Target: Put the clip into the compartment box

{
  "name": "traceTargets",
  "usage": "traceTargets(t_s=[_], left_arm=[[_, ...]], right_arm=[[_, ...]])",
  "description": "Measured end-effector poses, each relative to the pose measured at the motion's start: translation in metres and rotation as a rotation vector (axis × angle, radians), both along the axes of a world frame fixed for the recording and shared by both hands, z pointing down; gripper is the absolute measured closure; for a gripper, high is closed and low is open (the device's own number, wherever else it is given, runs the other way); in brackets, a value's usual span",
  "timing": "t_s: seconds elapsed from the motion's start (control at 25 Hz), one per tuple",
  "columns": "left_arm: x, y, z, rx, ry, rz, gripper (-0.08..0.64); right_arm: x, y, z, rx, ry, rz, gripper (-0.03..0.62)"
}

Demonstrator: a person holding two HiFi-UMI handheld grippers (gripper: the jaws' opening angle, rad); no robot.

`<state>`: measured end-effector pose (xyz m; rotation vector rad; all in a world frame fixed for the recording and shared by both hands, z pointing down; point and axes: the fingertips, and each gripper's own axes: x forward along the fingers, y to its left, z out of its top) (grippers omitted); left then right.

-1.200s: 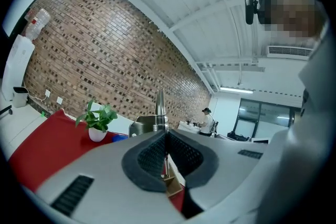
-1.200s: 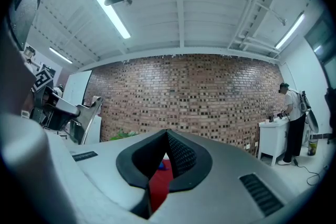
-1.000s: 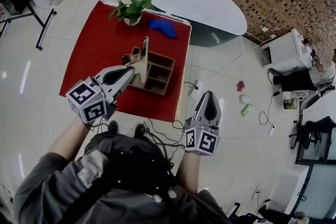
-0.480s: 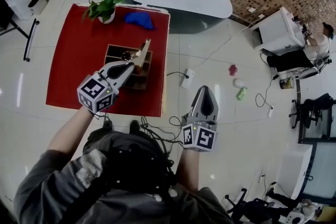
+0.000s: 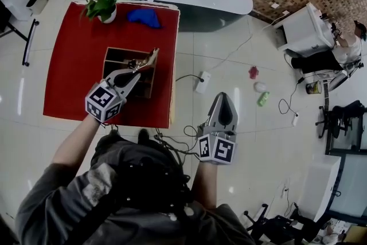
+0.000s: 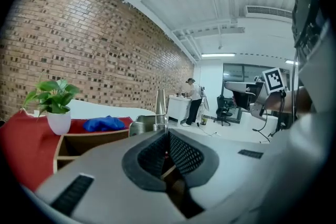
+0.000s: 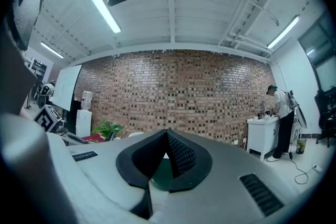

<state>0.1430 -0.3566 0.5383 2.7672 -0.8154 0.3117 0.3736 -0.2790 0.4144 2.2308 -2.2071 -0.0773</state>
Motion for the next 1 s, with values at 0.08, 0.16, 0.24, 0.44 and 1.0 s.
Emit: traceTargets(t_s=[0.08,0.16,0.24,0.44,1.0], left_arm=[[0.000,0.000,0.007,-0.013,-0.006,-0.015,0.537],[0.000,-0.001,0.011,-0.024,-0.013,-0.026,0.537],[0.000,-0.001,0.014,-0.031,-0.022,-0.030,0.535],[-0.003,-0.001,0.018,-0.039,-0.030,-0.023,0.516],[-0.019,0.013,-0.027,-0.032,0.089,-0.042,0.377]], right_arm=[[0.001,-0.003,0.004,-0.004,-0.001,-0.010,0.588],[0.002,-0.006,0.006,-0.009,-0.002,-0.021,0.589],[0.000,-0.009,0.007,-0.011,-0.004,-0.030,0.588],[-0.010,-0.017,0.007,-0.010,-0.002,-0.047,0.588],[-0.022,-0.002,-0.008,0.004,0.007,-0.036,0.588]])
